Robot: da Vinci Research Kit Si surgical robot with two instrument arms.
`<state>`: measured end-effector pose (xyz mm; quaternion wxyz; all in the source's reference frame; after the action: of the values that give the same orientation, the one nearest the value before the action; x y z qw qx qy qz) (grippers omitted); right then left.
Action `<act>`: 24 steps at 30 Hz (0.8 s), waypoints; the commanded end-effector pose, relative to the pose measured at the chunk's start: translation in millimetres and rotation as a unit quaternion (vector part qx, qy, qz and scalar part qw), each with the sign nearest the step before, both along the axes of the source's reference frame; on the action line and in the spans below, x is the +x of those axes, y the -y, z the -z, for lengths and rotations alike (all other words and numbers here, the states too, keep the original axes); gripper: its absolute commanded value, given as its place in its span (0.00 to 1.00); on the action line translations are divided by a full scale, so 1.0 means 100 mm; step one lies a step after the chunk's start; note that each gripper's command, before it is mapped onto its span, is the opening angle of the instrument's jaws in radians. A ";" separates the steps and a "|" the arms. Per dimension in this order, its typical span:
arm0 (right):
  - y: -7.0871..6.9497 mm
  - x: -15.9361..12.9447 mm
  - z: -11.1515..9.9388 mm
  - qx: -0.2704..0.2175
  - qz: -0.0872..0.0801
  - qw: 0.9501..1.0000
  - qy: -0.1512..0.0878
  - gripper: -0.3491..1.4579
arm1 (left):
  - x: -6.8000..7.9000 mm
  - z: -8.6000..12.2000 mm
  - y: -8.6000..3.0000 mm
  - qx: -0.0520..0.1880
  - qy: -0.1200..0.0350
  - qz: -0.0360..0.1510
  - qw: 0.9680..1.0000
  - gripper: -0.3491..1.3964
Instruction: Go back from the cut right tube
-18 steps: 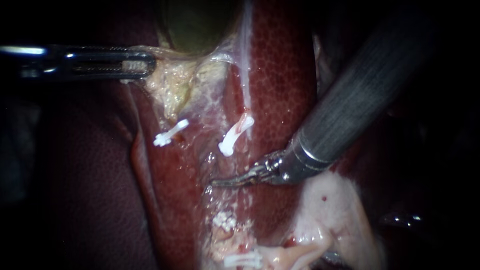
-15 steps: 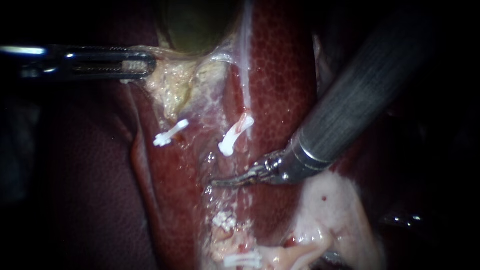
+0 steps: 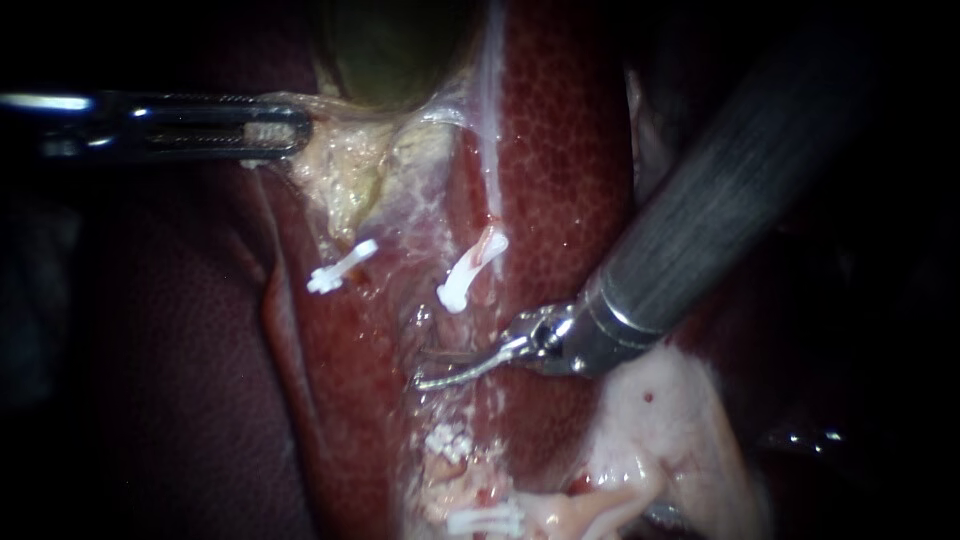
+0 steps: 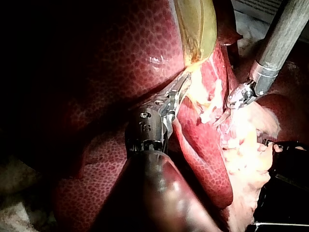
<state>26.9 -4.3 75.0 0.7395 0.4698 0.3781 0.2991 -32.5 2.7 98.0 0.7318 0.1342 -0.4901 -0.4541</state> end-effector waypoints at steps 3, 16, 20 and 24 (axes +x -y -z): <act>0.000 -0.001 0.000 -0.008 0.003 1.000 -0.004 0.80 | 0.000 0.000 0.000 0.000 0.000 0.000 1.000 0.13; 0.011 -0.030 0.017 -0.204 -0.015 0.978 -0.040 0.98 | 0.001 0.000 0.001 0.000 0.001 -0.001 1.000 0.13; 0.006 -0.044 0.032 -0.247 -0.023 0.968 -0.039 0.98 | 0.001 0.000 0.001 0.000 0.001 -0.001 1.000 0.13; -0.008 -0.060 0.055 -0.273 -0.031 0.961 -0.043 0.98 | 0.001 -0.001 0.001 0.000 0.000 -0.001 1.000 0.13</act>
<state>20.4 -3.1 69.0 0.8126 0.2458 0.4948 0.1857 -32.3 2.5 98.1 0.7319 0.1346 -0.4907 -0.4533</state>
